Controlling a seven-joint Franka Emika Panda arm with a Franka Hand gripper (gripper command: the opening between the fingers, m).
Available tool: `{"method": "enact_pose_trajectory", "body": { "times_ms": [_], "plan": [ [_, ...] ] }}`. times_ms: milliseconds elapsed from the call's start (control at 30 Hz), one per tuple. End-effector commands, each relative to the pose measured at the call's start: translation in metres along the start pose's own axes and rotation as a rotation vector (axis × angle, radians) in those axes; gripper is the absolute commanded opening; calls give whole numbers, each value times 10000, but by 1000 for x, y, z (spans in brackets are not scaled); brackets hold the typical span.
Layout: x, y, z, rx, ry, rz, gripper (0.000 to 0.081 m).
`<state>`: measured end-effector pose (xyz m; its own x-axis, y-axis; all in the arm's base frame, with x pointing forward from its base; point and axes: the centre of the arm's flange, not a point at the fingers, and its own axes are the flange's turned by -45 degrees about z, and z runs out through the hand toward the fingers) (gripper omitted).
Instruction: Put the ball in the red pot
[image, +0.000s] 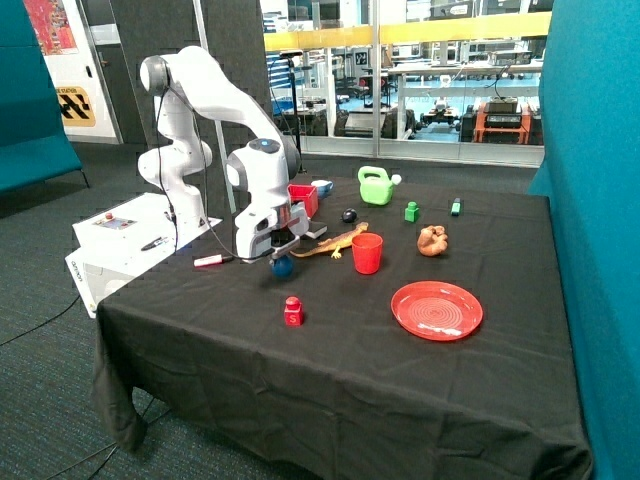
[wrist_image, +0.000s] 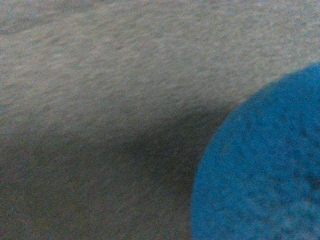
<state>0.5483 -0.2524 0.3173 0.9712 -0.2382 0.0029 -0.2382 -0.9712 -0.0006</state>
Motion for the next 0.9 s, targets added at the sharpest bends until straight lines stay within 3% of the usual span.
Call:
{"method": "enact_pose_trajectory", "body": {
  "times_ms": [0,367,867],
  "plan": [
    [-7,-21,-26,-5,-29,-633,0],
    [-14,-47,-62,-4,-29,-1290,0],
    [-32,-109,-107,-2,-30,-2582,0]
  ]
}}
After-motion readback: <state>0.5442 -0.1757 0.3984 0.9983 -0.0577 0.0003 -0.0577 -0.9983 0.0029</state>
